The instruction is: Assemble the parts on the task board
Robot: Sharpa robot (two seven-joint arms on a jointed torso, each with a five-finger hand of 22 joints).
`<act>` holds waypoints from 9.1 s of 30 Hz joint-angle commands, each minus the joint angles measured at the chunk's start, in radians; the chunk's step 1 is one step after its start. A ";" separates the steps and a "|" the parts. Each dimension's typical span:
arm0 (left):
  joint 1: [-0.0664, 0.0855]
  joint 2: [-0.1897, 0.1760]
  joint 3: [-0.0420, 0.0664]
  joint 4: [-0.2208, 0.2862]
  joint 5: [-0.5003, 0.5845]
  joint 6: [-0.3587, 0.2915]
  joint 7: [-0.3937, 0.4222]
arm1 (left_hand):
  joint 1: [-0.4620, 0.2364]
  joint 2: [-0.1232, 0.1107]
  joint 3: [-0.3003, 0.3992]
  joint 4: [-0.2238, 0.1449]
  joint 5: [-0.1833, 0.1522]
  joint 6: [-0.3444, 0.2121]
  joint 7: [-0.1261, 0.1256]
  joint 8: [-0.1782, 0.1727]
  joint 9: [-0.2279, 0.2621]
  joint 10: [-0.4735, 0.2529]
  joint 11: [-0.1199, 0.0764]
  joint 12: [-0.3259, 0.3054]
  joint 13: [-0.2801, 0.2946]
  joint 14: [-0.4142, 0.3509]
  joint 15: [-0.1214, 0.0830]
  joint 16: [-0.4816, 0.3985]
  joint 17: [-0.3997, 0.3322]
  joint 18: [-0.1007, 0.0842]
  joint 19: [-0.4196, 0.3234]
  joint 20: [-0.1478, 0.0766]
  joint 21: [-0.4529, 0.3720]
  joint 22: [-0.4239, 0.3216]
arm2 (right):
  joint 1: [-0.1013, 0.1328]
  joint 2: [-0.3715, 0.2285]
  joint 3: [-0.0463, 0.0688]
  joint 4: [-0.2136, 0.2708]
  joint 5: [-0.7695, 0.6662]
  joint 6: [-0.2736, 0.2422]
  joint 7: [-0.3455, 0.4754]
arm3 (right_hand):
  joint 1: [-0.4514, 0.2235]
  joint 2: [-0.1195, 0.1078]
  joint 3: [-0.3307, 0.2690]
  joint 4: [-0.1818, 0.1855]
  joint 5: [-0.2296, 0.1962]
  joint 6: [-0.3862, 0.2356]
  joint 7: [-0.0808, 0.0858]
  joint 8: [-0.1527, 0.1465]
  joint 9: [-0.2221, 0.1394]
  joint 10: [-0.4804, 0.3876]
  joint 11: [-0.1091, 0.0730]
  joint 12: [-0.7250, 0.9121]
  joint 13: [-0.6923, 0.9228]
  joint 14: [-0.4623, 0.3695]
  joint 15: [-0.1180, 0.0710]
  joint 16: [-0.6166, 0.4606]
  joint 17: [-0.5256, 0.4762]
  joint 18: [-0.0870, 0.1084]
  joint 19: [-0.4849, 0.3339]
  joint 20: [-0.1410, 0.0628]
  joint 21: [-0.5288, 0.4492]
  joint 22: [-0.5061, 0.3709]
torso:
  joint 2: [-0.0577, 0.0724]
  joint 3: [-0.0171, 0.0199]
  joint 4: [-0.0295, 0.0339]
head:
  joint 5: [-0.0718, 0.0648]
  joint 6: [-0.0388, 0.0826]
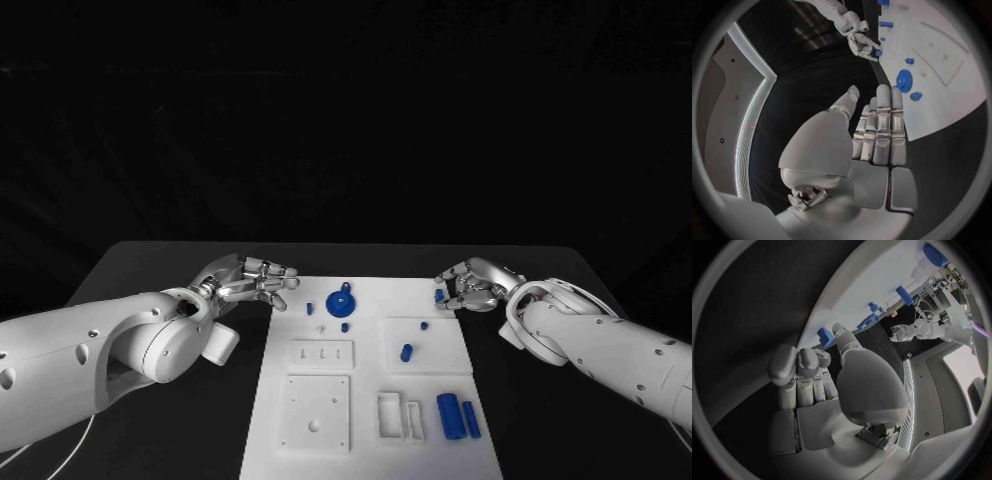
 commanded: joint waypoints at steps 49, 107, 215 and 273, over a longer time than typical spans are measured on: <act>0.001 0.005 0.004 -0.005 -0.016 0.014 -0.010 | 0.007 0.015 0.025 -0.010 0.009 0.002 -0.005 -0.005 0.000 0.018 -0.007 -0.001 0.002 -0.006 0.000 -0.005 0.000 0.001 -0.008 -0.002 0.012 0.004 | -0.010 0.018 0.020 0.043 -0.004 -0.018 -0.029 | -0.080 0.061 0.418 -0.042 -0.285 0.234 -0.041 0.001 0.008 0.017 -0.032 0.016 0.022 0.009 -0.024 0.013 0.023 -0.016 0.004 -0.016 0.027 0.134 | -0.007 0.0000 -0.0024 | 0.004 0.001; 0.063 0.254 0.030 -0.145 -0.197 0.077 -0.492 | -0.232 -0.037 -0.049 0.203 -0.005 0.121 -0.065 -0.003 0.001 0.299 -0.086 0.011 0.028 0.103 -0.063 0.065 0.191 -0.036 0.091 -0.070 0.053 0.044 | 0.031 0.205 -0.001 0.299 -0.246 -0.022 -0.362 | -0.090 0.039 0.491 -0.059 -0.273 0.230 -0.037 0.001 0.007 0.019 -0.032 0.004 0.019 0.012 -0.024 0.010 0.037 -0.013 0.007 -0.015 0.020 0.133 | -0.023 0.0035 -0.0044 | 0.028 0.009; 0.059 0.255 0.005 -0.131 -0.274 -0.038 -0.514 | -0.264 0.061 0.131 -0.156 0.484 0.351 -0.159 0.009 0.321 0.308 -0.173 0.401 0.110 0.141 -0.140 0.350 0.391 -0.047 0.068 -0.145 0.280 0.249 | 0.014 0.093 -0.011 0.401 -0.166 -0.015 -0.328 | -0.066 -0.025 -0.002 0.139 -0.076 0.008 -0.004 0.000 0.001 -0.070 -0.002 -0.150 -0.165 -0.025 0.000 -0.090 -0.052 0.007 -0.013 0.008 -0.162 0.100 | -0.028 0.0042 -0.0048 | 0.039 -0.001; -0.049 0.176 -0.027 -0.011 -0.595 -0.001 -0.613 | -0.324 0.125 0.129 -0.151 0.412 0.423 -0.187 0.006 0.337 0.306 -0.195 0.654 0.264 0.144 -0.167 0.659 0.504 -0.049 0.130 -0.168 0.244 0.522 | 0.015 0.018 0.089 0.333 0.017 -0.069 -0.300 | -0.050 -0.011 0.000 0.154 -0.002 0.035 -0.006 -0.001 0.001 -0.072 -0.006 -0.120 -0.199 -0.023 -0.003 -0.076 -0.065 0.004 -0.001 0.005 -0.167 0.105 | -0.077 0.0203 0.0002 | 0.062 -0.095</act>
